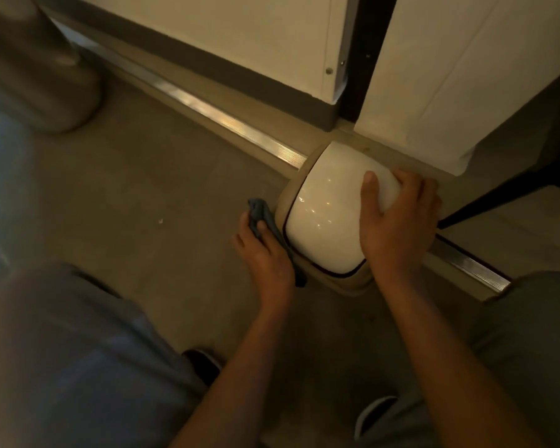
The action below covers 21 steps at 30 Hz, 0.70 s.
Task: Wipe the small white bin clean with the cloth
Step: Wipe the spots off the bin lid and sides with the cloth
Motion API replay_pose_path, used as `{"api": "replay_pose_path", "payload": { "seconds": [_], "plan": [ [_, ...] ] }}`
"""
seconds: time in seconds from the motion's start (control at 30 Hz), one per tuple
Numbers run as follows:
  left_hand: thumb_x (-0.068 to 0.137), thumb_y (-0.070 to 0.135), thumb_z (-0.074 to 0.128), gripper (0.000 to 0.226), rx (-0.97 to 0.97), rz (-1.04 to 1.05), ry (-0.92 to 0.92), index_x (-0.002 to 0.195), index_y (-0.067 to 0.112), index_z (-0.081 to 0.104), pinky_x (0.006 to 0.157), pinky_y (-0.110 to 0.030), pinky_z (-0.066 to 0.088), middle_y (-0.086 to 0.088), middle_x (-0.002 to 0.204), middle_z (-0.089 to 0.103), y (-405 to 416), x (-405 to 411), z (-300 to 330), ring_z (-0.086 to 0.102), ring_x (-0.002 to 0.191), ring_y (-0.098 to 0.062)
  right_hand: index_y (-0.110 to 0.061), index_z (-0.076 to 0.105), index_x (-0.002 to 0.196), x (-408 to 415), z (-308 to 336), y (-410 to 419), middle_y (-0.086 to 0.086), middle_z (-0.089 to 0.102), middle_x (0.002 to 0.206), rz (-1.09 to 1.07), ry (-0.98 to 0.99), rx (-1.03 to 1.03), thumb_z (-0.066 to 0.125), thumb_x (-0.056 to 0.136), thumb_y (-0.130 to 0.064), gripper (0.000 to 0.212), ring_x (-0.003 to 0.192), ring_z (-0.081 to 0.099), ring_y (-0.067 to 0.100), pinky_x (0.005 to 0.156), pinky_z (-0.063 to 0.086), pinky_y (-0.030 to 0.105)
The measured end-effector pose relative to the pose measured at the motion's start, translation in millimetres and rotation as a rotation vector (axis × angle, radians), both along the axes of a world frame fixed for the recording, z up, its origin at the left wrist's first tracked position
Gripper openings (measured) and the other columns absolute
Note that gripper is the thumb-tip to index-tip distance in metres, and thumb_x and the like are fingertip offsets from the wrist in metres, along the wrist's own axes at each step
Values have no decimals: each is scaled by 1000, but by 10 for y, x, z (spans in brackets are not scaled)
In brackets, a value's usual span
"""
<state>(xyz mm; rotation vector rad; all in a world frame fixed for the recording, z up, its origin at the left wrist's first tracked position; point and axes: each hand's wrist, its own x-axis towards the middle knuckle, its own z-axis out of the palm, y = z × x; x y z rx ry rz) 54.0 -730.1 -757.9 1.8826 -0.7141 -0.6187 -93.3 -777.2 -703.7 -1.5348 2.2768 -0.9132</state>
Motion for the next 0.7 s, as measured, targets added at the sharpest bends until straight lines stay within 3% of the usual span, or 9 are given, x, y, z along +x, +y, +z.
{"api": "replay_pose_path", "payload": {
  "seconds": [0.07,0.1,0.17,0.23,0.4,0.5,0.63,0.7],
  "plan": [
    [106,18,43,42,8,50,27,147,9,39,110,-17,31,-2,140,40,227,-230,-9,42,126,-8,-20,53,126,14,-17,18,6,51,129,-11,-46,-29,44,92,-65,57,114,47,23,87,48,40],
    [106,20,45,44,18,60,53,148,11,37,111,-19,31,-2,142,39,358,-366,-13,41,128,-5,-20,53,127,18,-28,27,6,51,130,-12,-62,-42,44,93,-65,57,115,47,22,87,47,38],
    [105,21,48,45,21,46,54,148,18,35,108,-9,28,3,140,36,569,-624,-19,36,124,15,-19,54,129,13,-46,30,6,51,131,-3,-86,-56,44,93,-65,59,116,47,21,88,44,33],
    [104,21,50,45,11,41,52,146,25,35,103,-3,26,5,138,36,657,-793,-11,33,120,24,-19,54,129,10,-53,26,6,51,132,9,-109,-68,44,93,-65,60,116,47,19,88,42,27],
    [105,18,47,46,-11,92,21,149,15,35,106,-3,24,3,142,38,409,-653,-18,34,121,21,-21,53,132,-15,-77,43,6,49,134,58,-131,-110,43,94,-64,59,118,47,18,87,49,31],
    [107,23,43,46,-25,145,41,151,17,32,108,-4,22,10,144,34,274,-546,-23,34,125,16,-22,54,132,-4,-96,48,6,50,134,72,-143,-143,45,95,-60,54,119,48,18,88,51,37],
    [106,29,44,52,-8,170,131,154,21,26,112,-10,23,15,148,32,478,-849,-44,32,136,8,-19,57,131,2,-126,39,7,52,134,77,-174,-209,48,96,-55,50,119,49,18,89,51,36],
    [106,28,44,54,-8,166,176,156,21,24,110,-6,21,22,147,31,631,-1062,-38,28,134,19,-19,58,131,-7,-140,52,6,53,134,87,-175,-219,48,97,-54,49,120,48,17,90,50,34]
  ]
}}
